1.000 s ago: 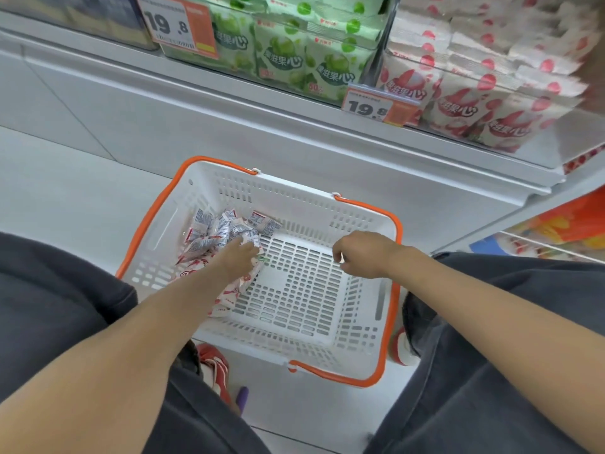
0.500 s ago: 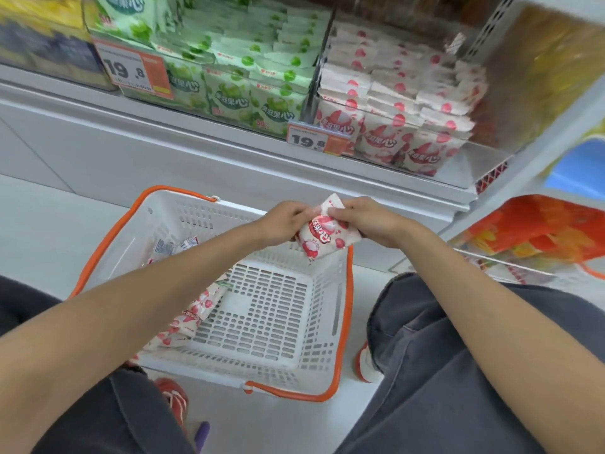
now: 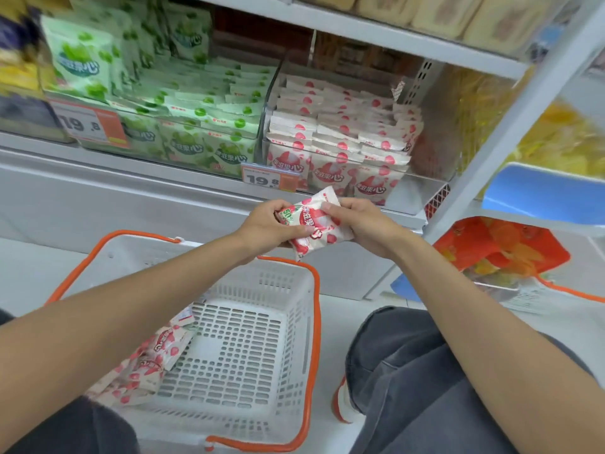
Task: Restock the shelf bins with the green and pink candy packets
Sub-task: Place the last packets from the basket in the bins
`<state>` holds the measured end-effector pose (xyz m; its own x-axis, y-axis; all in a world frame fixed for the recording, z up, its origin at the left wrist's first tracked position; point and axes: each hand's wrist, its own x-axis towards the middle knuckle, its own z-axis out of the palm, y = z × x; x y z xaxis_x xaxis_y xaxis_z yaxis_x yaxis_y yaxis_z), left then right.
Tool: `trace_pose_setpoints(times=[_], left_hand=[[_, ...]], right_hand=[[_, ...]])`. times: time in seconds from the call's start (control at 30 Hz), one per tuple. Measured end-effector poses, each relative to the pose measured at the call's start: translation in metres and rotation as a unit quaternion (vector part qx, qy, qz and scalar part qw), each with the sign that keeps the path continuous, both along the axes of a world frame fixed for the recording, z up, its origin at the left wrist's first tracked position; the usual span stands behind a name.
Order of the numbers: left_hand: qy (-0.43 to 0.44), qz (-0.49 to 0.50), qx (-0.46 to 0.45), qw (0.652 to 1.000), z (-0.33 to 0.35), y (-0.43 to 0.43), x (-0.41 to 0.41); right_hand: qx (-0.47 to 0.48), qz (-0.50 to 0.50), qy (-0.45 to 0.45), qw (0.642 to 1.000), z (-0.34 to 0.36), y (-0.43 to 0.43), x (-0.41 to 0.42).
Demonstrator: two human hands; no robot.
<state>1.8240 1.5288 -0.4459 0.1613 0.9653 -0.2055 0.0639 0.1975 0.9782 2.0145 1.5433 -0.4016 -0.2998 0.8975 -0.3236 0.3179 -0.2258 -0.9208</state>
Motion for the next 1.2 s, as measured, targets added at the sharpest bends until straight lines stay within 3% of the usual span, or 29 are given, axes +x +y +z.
trace_pose_setpoints(times=[0.1, 0.2, 0.27, 0.33, 0.4, 0.5, 0.53, 0.7, 0.87, 1.2], left_hand=[[0.042, 0.015, 0.074, 0.996, 0.025, 0.016, 0.012], [0.064, 0.029, 0.18, 0.981, 0.061, 0.041, 0.03], [0.131, 0.053, 0.257, 0.956, 0.084, 0.062, 0.039], [0.245, 0.043, 0.328, 0.911, 0.101, 0.09, 0.042], [0.392, 0.016, 0.37, 0.842, 0.108, 0.119, 0.043], [0.559, -0.043, 0.344, 0.753, 0.1, 0.155, 0.041], [0.575, -0.056, 0.328, 0.748, 0.094, 0.162, 0.039], [0.53, -0.027, 0.32, 0.785, 0.074, 0.171, 0.03], [0.516, -0.025, 0.339, 0.786, 0.07, 0.172, 0.029], [0.508, -0.021, 0.356, 0.784, 0.066, 0.174, 0.028]], right_hand=[[0.013, 0.052, -0.027, 0.998, 0.031, 0.008, 0.015], [0.122, -0.005, -0.085, 0.989, 0.077, 0.028, 0.042], [0.201, -0.056, -0.143, 0.967, 0.108, 0.044, 0.065], [0.274, -0.088, -0.225, 0.931, 0.129, 0.063, 0.086], [0.317, -0.095, -0.302, 0.894, 0.139, 0.082, 0.101], [0.328, -0.066, -0.426, 0.841, 0.14, 0.111, 0.113], [0.323, -0.063, -0.468, 0.82, 0.14, 0.119, 0.114], [0.286, -0.034, -0.604, 0.743, 0.137, 0.151, 0.119], [0.3, 0.041, -0.645, 0.701, 0.127, 0.183, 0.125], [0.233, 0.044, -0.672, 0.702, 0.105, 0.2, 0.114]])
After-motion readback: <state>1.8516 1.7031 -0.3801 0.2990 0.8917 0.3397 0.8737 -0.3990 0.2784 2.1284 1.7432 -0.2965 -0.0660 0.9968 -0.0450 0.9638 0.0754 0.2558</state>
